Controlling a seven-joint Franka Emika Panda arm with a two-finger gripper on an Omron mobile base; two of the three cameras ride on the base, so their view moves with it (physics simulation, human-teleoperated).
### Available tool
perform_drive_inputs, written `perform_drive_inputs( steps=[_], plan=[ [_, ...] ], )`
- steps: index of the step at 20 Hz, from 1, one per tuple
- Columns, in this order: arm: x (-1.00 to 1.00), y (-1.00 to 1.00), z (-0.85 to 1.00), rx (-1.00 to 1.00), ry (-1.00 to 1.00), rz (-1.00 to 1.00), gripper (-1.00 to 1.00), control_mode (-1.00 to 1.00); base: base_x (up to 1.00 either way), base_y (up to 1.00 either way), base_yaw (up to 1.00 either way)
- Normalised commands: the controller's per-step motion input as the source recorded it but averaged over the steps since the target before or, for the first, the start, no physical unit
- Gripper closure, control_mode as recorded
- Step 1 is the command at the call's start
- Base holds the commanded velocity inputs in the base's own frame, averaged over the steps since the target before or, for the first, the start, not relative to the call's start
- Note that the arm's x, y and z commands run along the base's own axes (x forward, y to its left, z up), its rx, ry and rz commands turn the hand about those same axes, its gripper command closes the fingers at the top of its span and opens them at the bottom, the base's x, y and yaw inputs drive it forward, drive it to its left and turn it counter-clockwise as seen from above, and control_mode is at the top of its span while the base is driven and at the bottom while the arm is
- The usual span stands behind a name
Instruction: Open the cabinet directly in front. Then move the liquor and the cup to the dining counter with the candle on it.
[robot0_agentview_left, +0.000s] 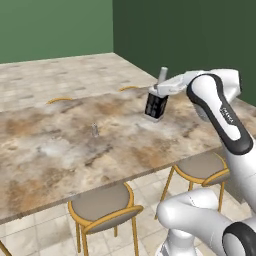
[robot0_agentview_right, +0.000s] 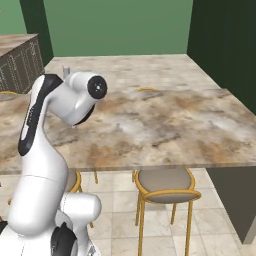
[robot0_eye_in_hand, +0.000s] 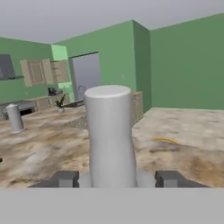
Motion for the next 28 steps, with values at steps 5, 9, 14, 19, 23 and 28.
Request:
perform_drive_inputs(
  steps=[5,9,14,19,23,28],
  plan=[
    [0.06,0.18,-0.58,-0.11,0.08,0.00,1.00,-1.00,0.00,0.00,0.00],
    [0.25,0.17,-0.58,-0.09,0.11,0.00,1.00,-1.00,0.00,0.00,0.00],
    [0.63,0.07,-0.36,-0.02,0.17,0.00,1.00,-1.00,0.00,0.00,0.00],
    [0.84,0.00,-0.31,0.02,0.20,0.00,1.00,-1.00,0.00,0.00,0.00],
    [0.86,0.00,-0.31,0.12,0.18,0.00,1.00,-1.00,0.00,0.00,0.00],
    [0.37,0.00,-0.48,0.02,-0.03,0.02,1.00,-1.00,0.00,0.00,0.00]
  ],
)
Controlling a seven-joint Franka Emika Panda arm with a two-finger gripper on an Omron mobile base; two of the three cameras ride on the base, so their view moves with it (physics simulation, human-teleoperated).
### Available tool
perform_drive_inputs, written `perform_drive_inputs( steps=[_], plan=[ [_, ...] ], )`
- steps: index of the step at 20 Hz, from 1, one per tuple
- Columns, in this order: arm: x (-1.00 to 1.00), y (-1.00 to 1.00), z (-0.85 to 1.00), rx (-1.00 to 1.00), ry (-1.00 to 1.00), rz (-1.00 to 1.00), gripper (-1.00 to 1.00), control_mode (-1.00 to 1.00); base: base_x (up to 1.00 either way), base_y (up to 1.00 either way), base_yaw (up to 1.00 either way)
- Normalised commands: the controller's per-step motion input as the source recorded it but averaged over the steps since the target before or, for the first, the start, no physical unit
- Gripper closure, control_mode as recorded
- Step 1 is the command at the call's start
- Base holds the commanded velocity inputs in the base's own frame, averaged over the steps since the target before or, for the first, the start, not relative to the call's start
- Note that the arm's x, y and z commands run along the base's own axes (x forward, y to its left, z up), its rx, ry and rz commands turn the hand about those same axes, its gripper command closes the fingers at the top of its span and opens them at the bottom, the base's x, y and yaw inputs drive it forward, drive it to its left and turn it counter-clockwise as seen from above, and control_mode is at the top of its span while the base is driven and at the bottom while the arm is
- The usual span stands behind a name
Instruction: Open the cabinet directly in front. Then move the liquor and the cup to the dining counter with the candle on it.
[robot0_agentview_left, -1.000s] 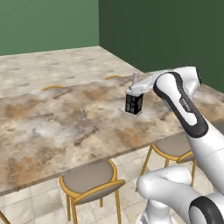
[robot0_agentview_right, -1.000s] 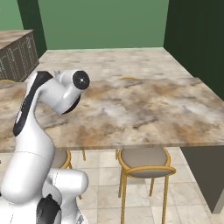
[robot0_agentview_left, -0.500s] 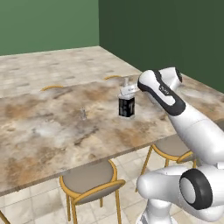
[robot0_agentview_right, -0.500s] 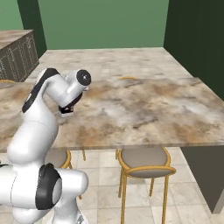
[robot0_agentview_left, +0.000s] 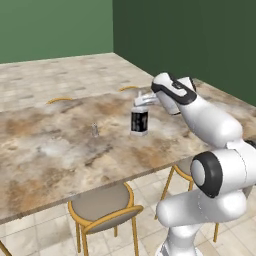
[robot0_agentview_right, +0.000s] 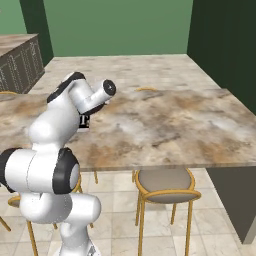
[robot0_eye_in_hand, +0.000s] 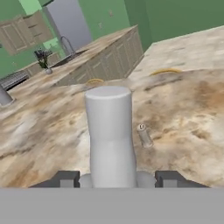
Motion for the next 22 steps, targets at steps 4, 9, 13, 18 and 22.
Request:
perform_drive_inputs(
  steps=[4,9,13,18,22],
  plan=[
    [0.05,0.00,-0.33,0.01,-0.15,0.02,1.00,-1.00,0.00,0.00,0.00],
    [-0.16,0.00,-0.31,0.00,-0.52,0.07,1.00,-1.00,0.00,0.00,0.00],
    [0.00,0.00,-0.05,0.00,-0.17,0.02,1.00,-1.00,0.00,0.00,0.00],
    [0.00,0.08,-0.01,-0.01,-0.07,0.01,1.00,-1.00,0.00,0.00,0.00],
    [0.00,0.04,0.00,0.00,0.01,0.00,1.00,-1.00,0.00,0.00,0.00]
  ],
)
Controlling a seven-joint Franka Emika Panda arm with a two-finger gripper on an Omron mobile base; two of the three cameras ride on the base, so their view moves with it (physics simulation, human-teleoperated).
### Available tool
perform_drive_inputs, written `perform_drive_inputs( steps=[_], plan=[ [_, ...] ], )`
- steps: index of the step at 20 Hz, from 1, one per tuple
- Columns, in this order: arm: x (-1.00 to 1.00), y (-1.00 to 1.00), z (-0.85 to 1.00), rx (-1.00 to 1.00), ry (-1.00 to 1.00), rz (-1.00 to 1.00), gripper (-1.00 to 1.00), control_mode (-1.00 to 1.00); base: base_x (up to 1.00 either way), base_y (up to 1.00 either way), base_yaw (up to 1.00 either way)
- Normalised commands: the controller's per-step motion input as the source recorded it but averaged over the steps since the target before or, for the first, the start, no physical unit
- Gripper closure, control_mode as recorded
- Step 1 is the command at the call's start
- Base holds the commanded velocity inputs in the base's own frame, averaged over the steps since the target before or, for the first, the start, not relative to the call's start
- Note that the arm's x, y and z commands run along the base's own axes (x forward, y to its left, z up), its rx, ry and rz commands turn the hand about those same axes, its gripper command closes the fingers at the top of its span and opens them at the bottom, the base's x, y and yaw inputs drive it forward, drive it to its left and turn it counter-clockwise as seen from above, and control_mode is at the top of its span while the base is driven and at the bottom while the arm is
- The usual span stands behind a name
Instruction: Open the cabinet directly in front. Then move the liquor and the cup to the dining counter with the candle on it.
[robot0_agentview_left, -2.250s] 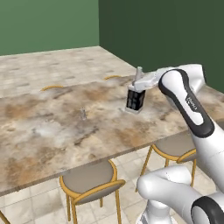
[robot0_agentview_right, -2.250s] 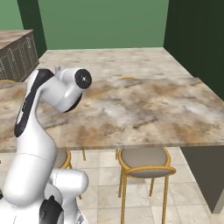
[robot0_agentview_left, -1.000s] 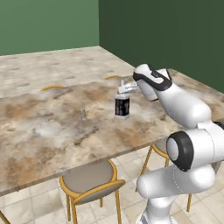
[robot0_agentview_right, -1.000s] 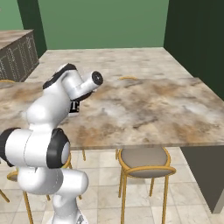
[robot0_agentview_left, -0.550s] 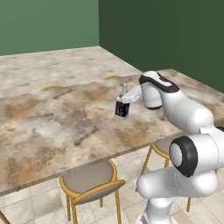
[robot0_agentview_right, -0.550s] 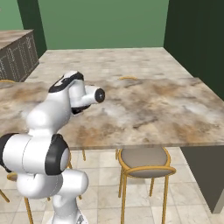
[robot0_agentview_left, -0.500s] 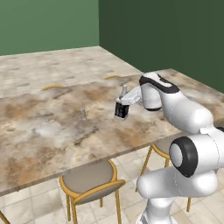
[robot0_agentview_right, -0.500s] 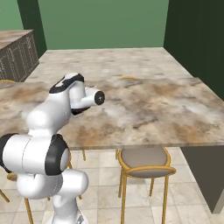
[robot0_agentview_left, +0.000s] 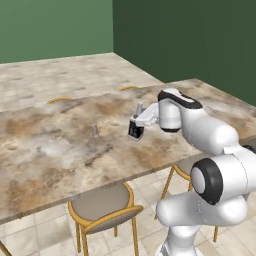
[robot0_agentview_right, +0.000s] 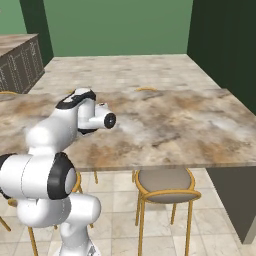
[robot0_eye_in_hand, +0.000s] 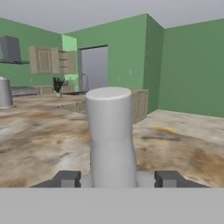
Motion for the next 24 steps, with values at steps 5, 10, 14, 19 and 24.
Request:
perform_drive_inputs(
  steps=[5,10,14,19,24],
  plan=[
    [0.11,0.02,-0.02,0.00,0.00,0.00,1.00,-1.00,0.00,0.00,0.00],
    [0.30,0.21,-0.06,-0.02,0.00,-0.01,1.00,-1.00,0.00,0.00,0.00],
    [0.29,0.29,0.00,-0.04,0.00,-0.03,1.00,-1.00,0.00,0.00,0.00],
    [0.13,0.17,-0.05,0.00,0.00,0.00,1.00,-1.00,0.00,0.00,0.00],
    [0.07,0.05,-0.17,0.00,0.00,0.00,1.00,-1.00,0.00,0.00,0.00]
  ],
)
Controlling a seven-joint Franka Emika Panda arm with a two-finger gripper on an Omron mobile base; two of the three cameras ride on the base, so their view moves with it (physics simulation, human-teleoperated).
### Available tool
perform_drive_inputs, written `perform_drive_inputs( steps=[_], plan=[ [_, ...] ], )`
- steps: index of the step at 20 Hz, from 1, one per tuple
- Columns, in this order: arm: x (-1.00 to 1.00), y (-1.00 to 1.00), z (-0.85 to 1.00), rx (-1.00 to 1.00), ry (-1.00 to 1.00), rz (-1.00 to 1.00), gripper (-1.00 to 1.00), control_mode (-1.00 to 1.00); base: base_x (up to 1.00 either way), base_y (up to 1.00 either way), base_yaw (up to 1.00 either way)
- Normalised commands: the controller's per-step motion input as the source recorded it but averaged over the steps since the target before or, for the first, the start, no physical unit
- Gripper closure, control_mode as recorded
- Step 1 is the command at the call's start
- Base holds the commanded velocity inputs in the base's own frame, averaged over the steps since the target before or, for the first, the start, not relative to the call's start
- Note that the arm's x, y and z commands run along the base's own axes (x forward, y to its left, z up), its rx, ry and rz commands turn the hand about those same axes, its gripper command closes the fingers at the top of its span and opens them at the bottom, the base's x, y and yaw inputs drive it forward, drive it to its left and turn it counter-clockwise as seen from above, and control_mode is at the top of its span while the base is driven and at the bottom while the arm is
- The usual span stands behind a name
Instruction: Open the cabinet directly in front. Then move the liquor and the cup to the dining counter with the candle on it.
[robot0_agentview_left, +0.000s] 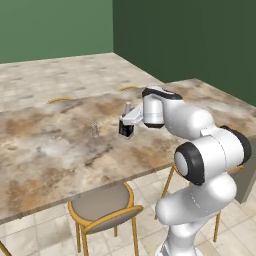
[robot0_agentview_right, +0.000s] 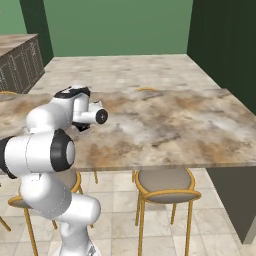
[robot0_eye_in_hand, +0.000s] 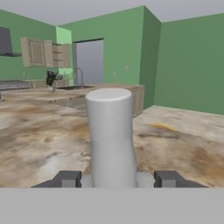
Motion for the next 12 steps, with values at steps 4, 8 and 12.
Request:
perform_drive_inputs(
  steps=[4,8,12],
  plan=[
    [0.07,0.00,-0.15,0.00,0.00,0.00,1.00,-1.00,0.00,0.00,0.00],
    [0.18,0.00,-0.13,0.00,0.00,0.00,1.00,-1.00,0.00,0.00,0.00],
    [0.28,0.01,-0.03,0.00,0.00,0.00,1.00,-1.00,0.00,0.00,0.00]
  ],
)
